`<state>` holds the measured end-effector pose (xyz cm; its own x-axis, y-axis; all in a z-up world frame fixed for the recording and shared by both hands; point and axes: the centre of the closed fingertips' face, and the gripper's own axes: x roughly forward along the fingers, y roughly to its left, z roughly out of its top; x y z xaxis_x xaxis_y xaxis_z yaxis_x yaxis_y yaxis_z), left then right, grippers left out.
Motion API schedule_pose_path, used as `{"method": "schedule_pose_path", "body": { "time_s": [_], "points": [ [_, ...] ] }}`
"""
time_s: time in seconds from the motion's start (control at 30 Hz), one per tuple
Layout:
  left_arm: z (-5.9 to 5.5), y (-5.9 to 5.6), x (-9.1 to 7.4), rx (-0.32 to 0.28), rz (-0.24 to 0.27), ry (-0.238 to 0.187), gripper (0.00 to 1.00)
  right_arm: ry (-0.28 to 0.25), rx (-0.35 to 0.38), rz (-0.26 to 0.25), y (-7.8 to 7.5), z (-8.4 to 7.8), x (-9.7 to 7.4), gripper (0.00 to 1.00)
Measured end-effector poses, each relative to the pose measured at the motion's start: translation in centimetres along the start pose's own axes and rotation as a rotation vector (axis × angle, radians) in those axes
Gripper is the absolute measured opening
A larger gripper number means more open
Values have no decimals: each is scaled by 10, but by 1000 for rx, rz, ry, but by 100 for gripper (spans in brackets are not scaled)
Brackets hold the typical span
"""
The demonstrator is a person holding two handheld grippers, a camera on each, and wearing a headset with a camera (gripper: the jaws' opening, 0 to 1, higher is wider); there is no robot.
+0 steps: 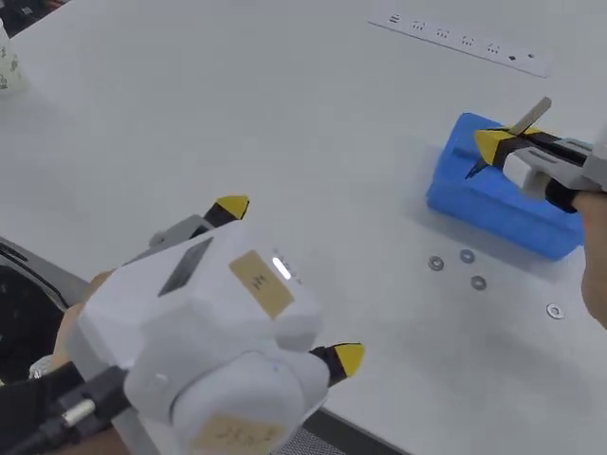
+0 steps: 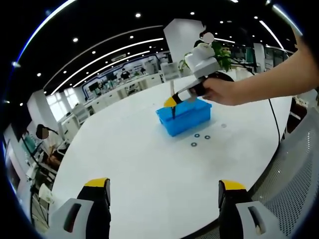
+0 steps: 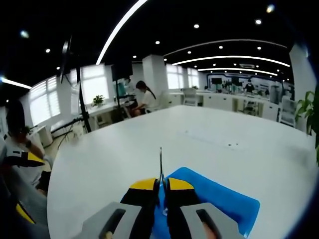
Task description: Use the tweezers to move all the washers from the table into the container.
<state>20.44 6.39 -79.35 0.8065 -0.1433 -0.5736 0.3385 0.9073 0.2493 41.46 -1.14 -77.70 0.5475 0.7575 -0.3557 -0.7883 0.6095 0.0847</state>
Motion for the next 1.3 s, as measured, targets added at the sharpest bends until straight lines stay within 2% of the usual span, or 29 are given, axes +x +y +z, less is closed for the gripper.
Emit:
{"method": "schedule_pose_path", "body": {
  "time_s": [0.27, 0.3, 0.4, 0.53, 0.63, 0.93, 1.13, 1.3],
  "points": [
    [0, 1, 0, 0, 2, -2, 92, -53, -27, 35, 19, 23, -23, 4],
    [0, 1, 0, 0, 4, 1, 92, -59, -25, 42, 17, 20, -22, 4],
    [1, 2, -1, 0, 7, -8, 91, -74, -5, 66, 26, 25, -30, 4],
    [2, 5, -1, -7, 19, -13, 91, -64, -19, 83, 34, 23, -36, 4],
    [3, 6, -2, -10, 23, -17, 91, -43, -7, 109, 39, 15, -39, 4],
    [2, 6, -2, -5, 23, -14, 90, 11, 12, 137, 54, -15, -44, 4],
    [3, 5, -2, -4, 22, -20, 91, 38, 17, 179, 62, -33, -39, 4],
    [2, 5, -2, 1, 24, -14, 90, 76, -6, 178, 64, -48, -35, 4]
  ]
}}
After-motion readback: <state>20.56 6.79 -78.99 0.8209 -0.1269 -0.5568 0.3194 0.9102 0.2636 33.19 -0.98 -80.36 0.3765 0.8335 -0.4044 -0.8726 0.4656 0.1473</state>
